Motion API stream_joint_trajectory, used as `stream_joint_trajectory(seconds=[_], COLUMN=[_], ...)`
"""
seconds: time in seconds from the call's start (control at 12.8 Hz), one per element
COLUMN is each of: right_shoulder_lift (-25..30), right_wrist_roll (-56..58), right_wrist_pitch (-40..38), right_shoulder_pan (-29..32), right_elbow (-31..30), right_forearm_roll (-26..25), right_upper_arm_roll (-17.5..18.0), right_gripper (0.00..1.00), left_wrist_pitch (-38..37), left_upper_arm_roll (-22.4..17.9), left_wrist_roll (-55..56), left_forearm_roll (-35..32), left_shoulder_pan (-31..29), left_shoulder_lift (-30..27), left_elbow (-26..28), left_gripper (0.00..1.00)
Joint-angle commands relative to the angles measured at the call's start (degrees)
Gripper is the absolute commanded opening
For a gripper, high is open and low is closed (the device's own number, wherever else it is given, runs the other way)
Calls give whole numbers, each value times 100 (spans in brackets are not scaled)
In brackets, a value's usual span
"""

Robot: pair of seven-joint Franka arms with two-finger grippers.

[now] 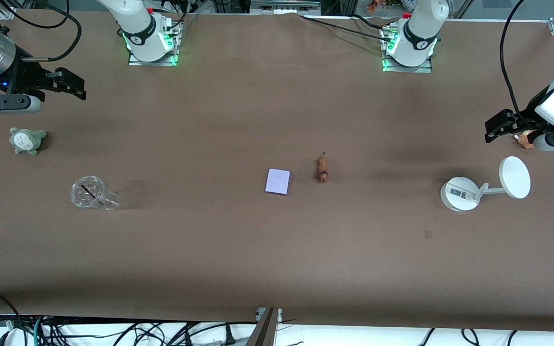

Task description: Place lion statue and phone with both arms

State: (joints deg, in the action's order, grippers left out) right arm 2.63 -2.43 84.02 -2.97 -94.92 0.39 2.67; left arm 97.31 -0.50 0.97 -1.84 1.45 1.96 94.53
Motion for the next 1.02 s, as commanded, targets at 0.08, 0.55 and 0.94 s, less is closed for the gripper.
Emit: stream_joint_trajectory(seconds=[0.08,0.55,0.94], right_shoulder_lift=[-78,-113,-210], right_wrist_roll=[-20,-12,-3], right_wrist_pitch=[-132,-62,-44], right_shoulder_pan=[-55,-55,-63], right_elbow=[185,141,-17], right_forearm_roll=[93,75,75], right_upper_arm_roll=[-56,-47,-12], right_gripper=[100,100,100], left_wrist_pitch=[-133,-746,-1407], left_upper_arm_roll=[-20,-12,303], left_wrist_roll=[-9,-88,78], left_forearm_roll=[61,288,457], left_shoulder_pan=[4,4,205], left_shoulder_lift=[67,67,391], left_elbow=[-172,-172,3], left_gripper=[100,100,100])
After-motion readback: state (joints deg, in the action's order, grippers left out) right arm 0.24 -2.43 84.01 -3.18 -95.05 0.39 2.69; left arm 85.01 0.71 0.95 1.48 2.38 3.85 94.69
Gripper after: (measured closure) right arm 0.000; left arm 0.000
